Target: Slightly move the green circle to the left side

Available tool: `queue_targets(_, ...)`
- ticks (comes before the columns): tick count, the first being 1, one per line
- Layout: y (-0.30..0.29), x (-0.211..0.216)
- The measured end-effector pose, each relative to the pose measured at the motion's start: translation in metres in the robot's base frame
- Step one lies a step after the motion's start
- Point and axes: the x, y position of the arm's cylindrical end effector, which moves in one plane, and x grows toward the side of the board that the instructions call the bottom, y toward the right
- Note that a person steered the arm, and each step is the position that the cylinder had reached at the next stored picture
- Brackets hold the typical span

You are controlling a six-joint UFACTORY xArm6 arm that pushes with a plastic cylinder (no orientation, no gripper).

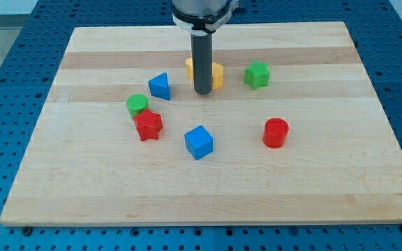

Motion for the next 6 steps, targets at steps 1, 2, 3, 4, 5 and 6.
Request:
queue_targets(1,0.000,0.000)
queue_targets(2,-0.012,0.012)
queue_targets(3,-0.036,0.024)
queue_targets(4,-0.075,0.024)
queue_targets(5,-0.091,0.024)
queue_targets(6,-0.091,0.024)
